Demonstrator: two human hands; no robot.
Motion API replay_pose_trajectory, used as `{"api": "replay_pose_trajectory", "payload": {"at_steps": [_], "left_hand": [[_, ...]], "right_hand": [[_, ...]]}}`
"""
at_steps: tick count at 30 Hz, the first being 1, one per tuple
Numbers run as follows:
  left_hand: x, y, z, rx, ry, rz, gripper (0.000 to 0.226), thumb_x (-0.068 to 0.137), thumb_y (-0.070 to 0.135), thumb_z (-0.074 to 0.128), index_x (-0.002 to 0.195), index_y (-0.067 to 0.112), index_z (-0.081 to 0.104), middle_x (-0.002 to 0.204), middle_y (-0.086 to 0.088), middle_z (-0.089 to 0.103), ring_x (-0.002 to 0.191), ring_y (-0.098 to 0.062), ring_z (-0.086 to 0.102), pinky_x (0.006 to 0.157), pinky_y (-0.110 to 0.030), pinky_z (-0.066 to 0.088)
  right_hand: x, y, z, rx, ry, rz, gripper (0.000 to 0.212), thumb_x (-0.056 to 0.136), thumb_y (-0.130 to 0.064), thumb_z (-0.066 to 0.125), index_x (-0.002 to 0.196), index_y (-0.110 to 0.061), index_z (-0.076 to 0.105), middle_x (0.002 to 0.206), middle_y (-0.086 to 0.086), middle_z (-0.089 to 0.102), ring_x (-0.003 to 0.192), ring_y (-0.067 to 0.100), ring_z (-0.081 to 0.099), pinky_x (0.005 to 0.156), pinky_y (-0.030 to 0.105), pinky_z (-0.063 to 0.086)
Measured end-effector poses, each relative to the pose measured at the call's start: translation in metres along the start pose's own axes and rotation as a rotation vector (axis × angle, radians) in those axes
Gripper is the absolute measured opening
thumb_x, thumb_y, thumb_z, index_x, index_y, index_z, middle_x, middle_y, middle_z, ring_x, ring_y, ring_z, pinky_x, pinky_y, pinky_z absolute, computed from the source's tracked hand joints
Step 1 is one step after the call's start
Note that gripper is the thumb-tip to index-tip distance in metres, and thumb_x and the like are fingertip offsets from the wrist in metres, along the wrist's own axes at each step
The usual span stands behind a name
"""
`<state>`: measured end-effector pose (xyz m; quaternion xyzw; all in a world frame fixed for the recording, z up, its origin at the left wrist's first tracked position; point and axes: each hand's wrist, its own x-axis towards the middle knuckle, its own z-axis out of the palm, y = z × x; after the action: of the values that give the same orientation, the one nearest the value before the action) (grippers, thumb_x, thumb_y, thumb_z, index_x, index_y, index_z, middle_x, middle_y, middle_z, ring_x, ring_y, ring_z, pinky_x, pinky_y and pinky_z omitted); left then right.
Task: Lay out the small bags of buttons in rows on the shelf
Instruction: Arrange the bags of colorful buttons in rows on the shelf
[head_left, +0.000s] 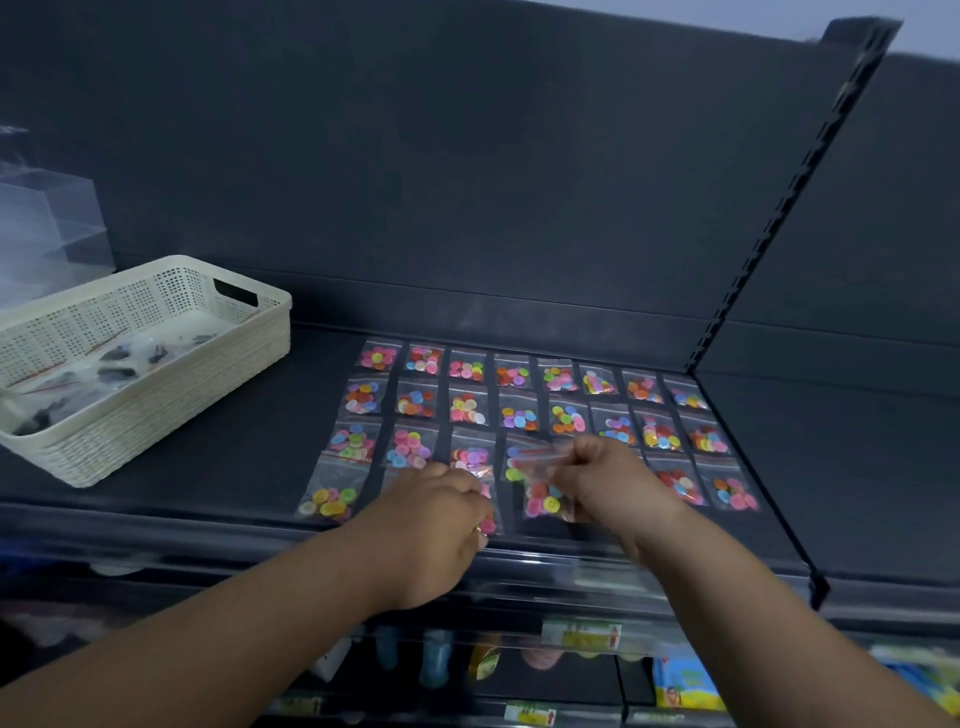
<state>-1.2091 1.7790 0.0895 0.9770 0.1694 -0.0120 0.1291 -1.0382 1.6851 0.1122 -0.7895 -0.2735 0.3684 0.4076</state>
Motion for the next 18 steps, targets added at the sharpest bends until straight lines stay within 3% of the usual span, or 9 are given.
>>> {"api": "replay_pose_trajectory", "payload": {"at_steps": [6, 12, 18], "left_hand": [[0.001, 0.000, 0.002, -0.002, -0.095, -0.021, 0.046, 0.100, 0.037, 0.035, 0.144, 0.024, 0.036, 0.155, 0.006, 0.022, 0.140, -0.014, 0.018, 0.116, -0.030, 0.008], [-0.002, 0.002, 0.001, -0.050, -0.079, -0.038, 0.045, 0.100, 0.037, 0.038, 0.143, 0.024, 0.038, 0.154, 0.008, 0.023, 0.139, -0.012, 0.020, 0.112, -0.026, 0.010], [-0.003, 0.004, -0.002, -0.054, -0.077, -0.047, 0.045, 0.100, 0.037, 0.039, 0.143, 0.025, 0.039, 0.154, 0.008, 0.023, 0.140, -0.012, 0.019, 0.113, -0.027, 0.011]], "right_hand": [[0.002, 0.014, 0.003, -0.133, 0.032, -0.036, 0.014, 0.084, -0.001, 0.063, 0.075, -0.012, 0.061, 0.076, 0.003, 0.069, 0.067, 0.023, 0.058, 0.061, 0.033, 0.048], [0.002, 0.017, 0.003, -0.186, 0.024, -0.029, 0.007, 0.083, -0.003, 0.065, 0.081, -0.009, 0.063, 0.081, 0.010, 0.066, 0.068, 0.017, 0.055, 0.064, 0.031, 0.049], [0.006, 0.016, 0.003, -0.245, 0.003, -0.029, 0.013, 0.081, -0.004, 0.067, 0.078, -0.015, 0.062, 0.075, 0.004, 0.063, 0.066, 0.016, 0.055, 0.064, 0.031, 0.050]]}}
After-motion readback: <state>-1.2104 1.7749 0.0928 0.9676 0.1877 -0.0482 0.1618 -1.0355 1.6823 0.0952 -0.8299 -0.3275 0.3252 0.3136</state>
